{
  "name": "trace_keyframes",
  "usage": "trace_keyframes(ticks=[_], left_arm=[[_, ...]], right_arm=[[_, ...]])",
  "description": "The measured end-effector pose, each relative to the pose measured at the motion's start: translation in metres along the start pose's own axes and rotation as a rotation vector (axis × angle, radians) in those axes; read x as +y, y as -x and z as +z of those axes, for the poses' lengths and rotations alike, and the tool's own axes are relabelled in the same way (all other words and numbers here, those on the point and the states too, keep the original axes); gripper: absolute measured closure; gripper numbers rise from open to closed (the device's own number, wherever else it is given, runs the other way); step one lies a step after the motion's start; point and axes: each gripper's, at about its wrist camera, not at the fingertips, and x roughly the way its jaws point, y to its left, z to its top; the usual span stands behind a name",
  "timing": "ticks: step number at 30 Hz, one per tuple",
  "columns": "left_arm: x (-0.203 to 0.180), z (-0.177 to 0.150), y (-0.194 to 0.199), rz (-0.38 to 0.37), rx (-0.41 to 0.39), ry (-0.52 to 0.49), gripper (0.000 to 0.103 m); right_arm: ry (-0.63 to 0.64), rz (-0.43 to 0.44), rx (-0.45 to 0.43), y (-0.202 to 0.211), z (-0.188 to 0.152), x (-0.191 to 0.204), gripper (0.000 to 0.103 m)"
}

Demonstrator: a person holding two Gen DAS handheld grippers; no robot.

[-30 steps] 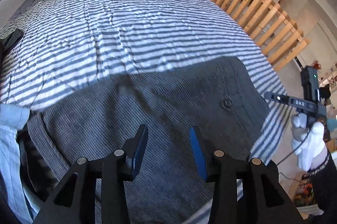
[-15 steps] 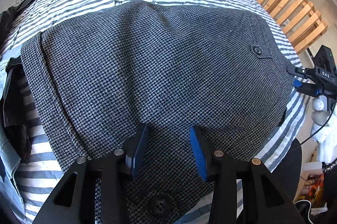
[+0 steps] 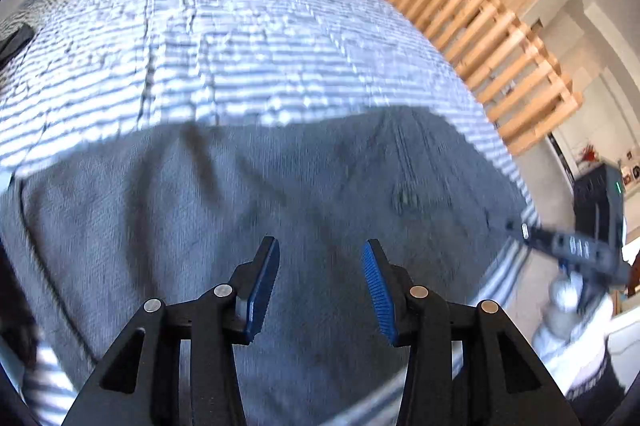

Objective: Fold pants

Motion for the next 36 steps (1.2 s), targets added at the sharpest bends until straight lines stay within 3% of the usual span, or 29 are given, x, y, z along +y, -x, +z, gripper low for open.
trace_keyframes(ticks=[5,7,9,14,18,20,22,30,36], left_arm=[[0.022,0.04,-0.039,-0.012,-0.024,0.091,0.057],[0.028,0.056,-0.073,0.065,0.027,0.087,0.057],[0.035,0.054,-0.088,0.065,0.046,0.084,0.057],[0.036,0.042,-0.046,0.058,0.03,0.105,0.057],[0.035,-0.009,-0.002,0.082,0.036,0.058,0.053],[0.045,-0.034,-0.006,0.103,0.088,0.071,0.049],[0.059,-0.055,-0.012,0.121,0.12,0.088,0.051],[0.094,-0.084,0.075,0.073,-0.051,0.253,0.05],[0.134,-0.117,0.129,0.115,-0.138,0.35,0.05]], right_arm=[[0.012,-0.041,-0.016,-0.001,-0.003,0.008,0.089],[0.01,-0.052,-0.022,-0.001,-0.004,0.009,0.089],[0.01,-0.054,-0.026,0.0,-0.004,0.011,0.089],[0.072,-0.056,-0.052,0.011,-0.002,0.038,0.09],[0.144,-0.04,-0.082,0.021,-0.004,0.071,0.09],[0.195,-0.033,-0.098,0.025,-0.009,0.091,0.09],[0.248,-0.033,-0.107,0.025,-0.012,0.111,0.09],[0.508,-0.006,-0.111,0.018,-0.047,0.207,0.09],[0.754,0.026,0.001,-0.037,-0.1,0.275,0.09]])
